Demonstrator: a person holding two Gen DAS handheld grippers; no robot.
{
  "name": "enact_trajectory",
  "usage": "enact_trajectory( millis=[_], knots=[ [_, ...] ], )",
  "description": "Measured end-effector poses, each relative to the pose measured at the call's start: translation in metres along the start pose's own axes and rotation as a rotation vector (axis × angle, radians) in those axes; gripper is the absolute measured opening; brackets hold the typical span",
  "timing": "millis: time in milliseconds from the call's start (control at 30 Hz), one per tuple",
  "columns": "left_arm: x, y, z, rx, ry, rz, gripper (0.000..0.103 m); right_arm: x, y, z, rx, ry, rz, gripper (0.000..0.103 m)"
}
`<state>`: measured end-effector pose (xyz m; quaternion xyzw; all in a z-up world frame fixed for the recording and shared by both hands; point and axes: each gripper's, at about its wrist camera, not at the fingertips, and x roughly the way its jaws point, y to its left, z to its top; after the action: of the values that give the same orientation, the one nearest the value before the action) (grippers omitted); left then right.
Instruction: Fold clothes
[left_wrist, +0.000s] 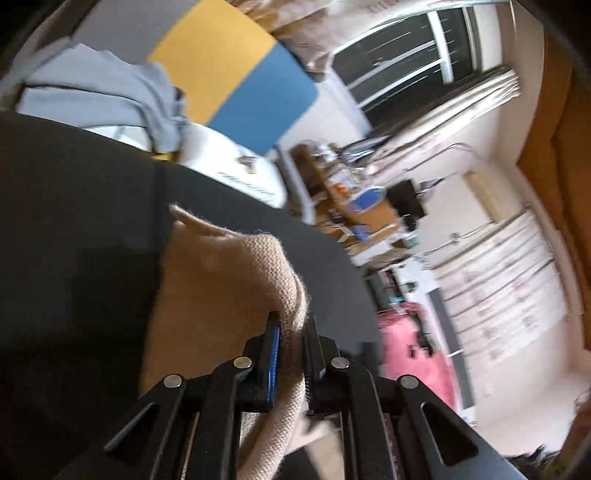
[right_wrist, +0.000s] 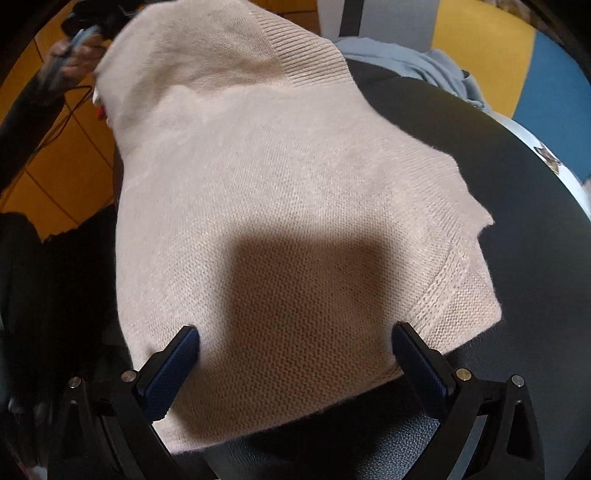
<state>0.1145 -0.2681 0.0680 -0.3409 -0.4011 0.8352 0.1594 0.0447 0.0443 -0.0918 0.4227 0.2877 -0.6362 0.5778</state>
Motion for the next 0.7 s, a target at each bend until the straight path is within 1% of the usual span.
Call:
enact_trajectory(
  millis=[133, 200, 267, 333, 467, 533, 600, 700],
  knots=[
    [0.047, -0.03, 0.013, -0.024, 0.015, -0.084, 0.009, -0.004, -0.001, -0.01, 0.029, -0.064, -0.009, 0.103],
    [0.072, -0.043, 0.015, -0.021, 0.043, -0.097, 0.009, -0.006, -0.001, -0.015, 0.043, -0.095, -0.012, 0.103],
    [0.103, -0.054, 0.011, -0.025, 0.096, -0.106, 0.009, -0.007, -0.002, -0.019, 0.057, -0.122, -0.013, 0.103],
    [0.136, -0.061, 0.002, -0.028, 0.16, -0.108, 0.009, -0.007, -0.002, -0.021, 0.067, -0.144, -0.013, 0.103],
    [0.188, -0.068, -0.019, -0.023, 0.263, -0.096, 0.009, -0.01, -0.004, -0.029, 0.086, -0.189, -0.004, 0.103],
    [0.212, -0.065, -0.037, -0.049, 0.319, -0.086, 0.009, -0.012, -0.005, -0.033, 0.093, -0.209, 0.003, 0.103],
    [0.229, -0.06, -0.053, -0.076, 0.355, -0.079, 0.009, -0.013, -0.006, -0.037, 0.099, -0.23, 0.009, 0.103],
    [0.245, -0.054, -0.066, -0.084, 0.37, -0.047, 0.009, -0.015, -0.007, -0.041, 0.111, -0.262, 0.016, 0.103]
  ],
)
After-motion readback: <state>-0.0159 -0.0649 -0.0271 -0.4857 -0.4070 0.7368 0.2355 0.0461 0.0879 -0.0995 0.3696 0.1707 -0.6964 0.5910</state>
